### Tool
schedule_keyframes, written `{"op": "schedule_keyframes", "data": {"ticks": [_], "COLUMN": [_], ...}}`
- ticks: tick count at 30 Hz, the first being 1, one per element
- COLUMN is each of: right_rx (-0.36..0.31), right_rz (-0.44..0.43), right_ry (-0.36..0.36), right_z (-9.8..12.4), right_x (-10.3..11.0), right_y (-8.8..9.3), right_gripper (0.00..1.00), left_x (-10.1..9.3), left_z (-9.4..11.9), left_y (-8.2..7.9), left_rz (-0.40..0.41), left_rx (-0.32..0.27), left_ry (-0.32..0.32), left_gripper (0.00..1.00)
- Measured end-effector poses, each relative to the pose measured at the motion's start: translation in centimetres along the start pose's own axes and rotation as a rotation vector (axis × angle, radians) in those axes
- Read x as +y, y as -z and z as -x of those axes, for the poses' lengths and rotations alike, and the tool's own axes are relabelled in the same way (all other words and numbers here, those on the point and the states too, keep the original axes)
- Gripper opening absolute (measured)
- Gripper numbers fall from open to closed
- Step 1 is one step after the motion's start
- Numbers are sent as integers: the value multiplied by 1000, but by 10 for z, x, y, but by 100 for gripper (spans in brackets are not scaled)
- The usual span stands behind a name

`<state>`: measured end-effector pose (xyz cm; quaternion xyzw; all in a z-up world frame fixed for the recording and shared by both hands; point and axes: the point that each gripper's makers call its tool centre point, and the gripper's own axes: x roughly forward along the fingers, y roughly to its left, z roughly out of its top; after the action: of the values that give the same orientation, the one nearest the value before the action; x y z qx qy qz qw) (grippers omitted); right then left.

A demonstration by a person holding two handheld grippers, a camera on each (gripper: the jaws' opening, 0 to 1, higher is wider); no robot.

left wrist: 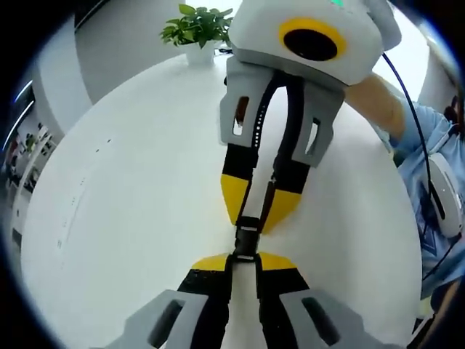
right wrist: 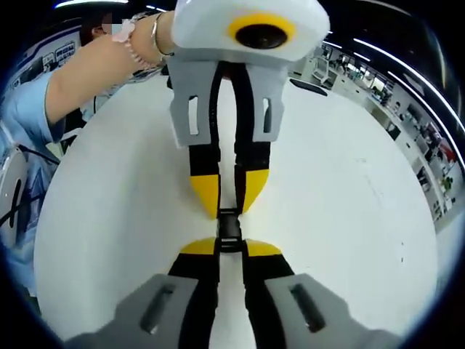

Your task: Snap the two parts of the plastic buckle together until the buckle closes and remains connected.

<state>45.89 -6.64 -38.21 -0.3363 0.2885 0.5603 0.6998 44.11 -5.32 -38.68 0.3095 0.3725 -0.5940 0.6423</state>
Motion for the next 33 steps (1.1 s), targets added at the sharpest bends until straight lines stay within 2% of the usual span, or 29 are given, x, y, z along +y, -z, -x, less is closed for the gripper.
{"op": "schedule_keyframes", "data": {"ticks": [9,19,23,28,30,33], "right_rx": [-23,-41,-43,-51,-51,-58], "right_rz": [-18,-19,-23,-20,-24,-35], "right_ry": [19,33,54,63,77,89], "right_z": [-4,-5,-5,-3,-1,0], "right_x": [-10,-18,-22,-20,-21,-22], "right_y": [0,1,1,2,3,4], "right_gripper": [11,12,12,12,15,17], "left_x": [13,16,16,20,22,25], "left_z": [-2,-5,-5,-5,-5,-2], "left_y": [0,-2,-2,-3,-2,1], "left_rz": [20,40,51,67,81,95], "left_rx": [-18,-49,-56,-73,-73,-72], "left_ry": [-14,-28,-40,-71,-84,-87], "left_gripper": [11,11,6,12,18,20]}}
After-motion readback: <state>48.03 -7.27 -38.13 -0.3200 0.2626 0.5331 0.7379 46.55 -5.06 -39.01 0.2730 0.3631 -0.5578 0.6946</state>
